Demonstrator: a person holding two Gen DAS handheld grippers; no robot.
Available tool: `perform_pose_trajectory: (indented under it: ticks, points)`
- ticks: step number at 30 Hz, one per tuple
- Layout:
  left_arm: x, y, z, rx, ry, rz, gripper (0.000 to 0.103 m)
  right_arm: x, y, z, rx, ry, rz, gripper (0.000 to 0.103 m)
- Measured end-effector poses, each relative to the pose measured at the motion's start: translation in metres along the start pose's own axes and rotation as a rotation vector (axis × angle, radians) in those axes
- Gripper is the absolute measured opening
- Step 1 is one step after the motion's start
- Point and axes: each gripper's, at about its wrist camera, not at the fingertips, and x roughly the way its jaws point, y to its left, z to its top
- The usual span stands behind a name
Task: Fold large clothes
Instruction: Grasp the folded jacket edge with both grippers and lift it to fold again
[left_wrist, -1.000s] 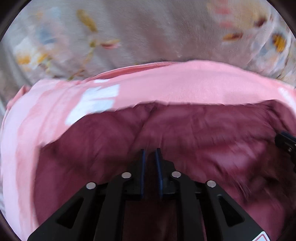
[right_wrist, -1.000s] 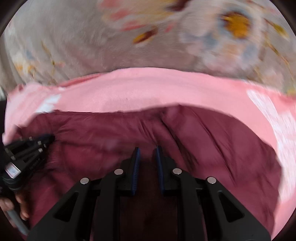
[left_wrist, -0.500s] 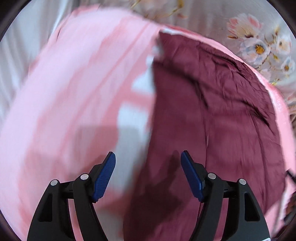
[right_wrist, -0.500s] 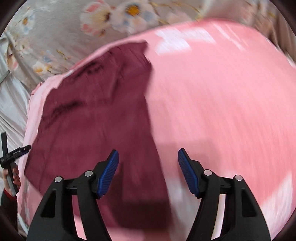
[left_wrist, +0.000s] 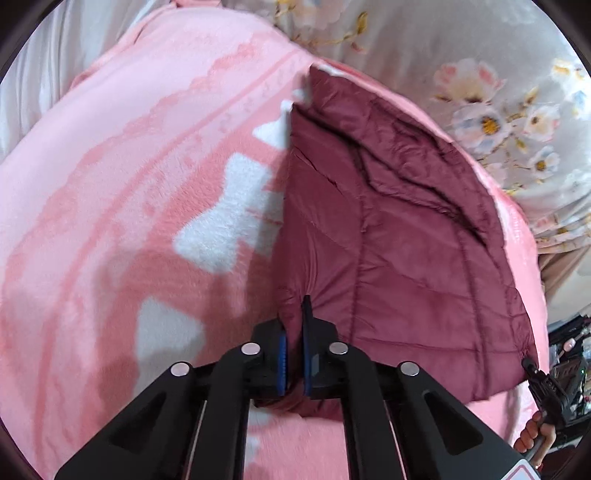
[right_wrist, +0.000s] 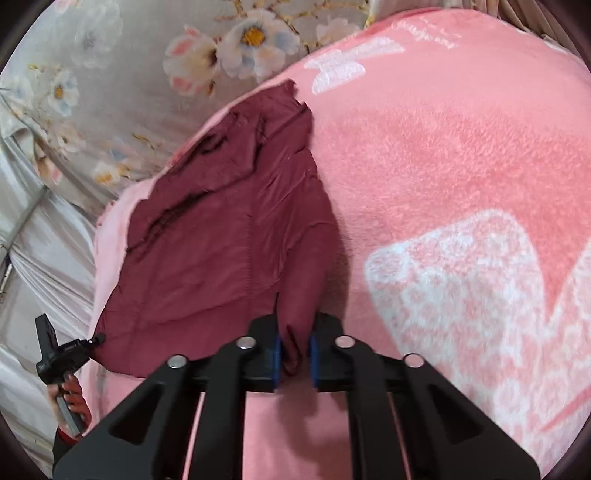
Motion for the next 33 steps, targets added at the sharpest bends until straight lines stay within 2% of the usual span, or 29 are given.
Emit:
perform_pose_trajectory:
  ticks: [6, 12, 15, 18, 20, 22, 24, 28, 33]
  points:
    - [-0.071, -0.007, -0.027, 0.059, -0.061, -0.057, 0.002, -0.077, 0.018, -0.021, -0.096, -0.100, 0.049, 0.005]
    - [-0.184, -0.009, -0.072, 0.060, -0.177, -0.163, 0.002, -0.185, 0.036, -0.053, -0.206, -0.281, 0.135, 0.005]
    - [-0.227, -0.017, -0.072, 0.058, -0.271, -0.187, 0.002, -0.230, 0.052, -0.050, -0.223, -0.397, 0.184, 0.004]
    - [-0.256, -0.033, -0.051, 0.073, -0.373, -0.183, 0.002, -0.249, 0.072, -0.026, -0.239, -0.508, 0.238, 0.004]
    - [-0.254, -0.040, -0.034, 0.070, -0.388, -0.168, 0.002, -0.240, 0.078, -0.004, -0.234, -0.531, 0.255, 0.004]
    - [-0.237, -0.050, -0.009, 0.068, -0.382, -0.142, 0.002, -0.220, 0.081, 0.021, -0.230, -0.533, 0.230, 0.004]
    - [-0.207, -0.060, 0.019, 0.066, -0.362, -0.075, 0.002, -0.193, 0.081, 0.043, -0.205, -0.512, 0.190, 0.004]
    - [-0.137, -0.066, 0.063, 0.075, -0.305, 0.062, 0.003, -0.113, 0.069, 0.084, -0.123, -0.425, 0.093, 0.004]
    - [-0.044, -0.063, 0.093, 0.084, -0.194, 0.196, 0.004, -0.023, 0.051, 0.107, -0.064, -0.308, -0.032, 0.004]
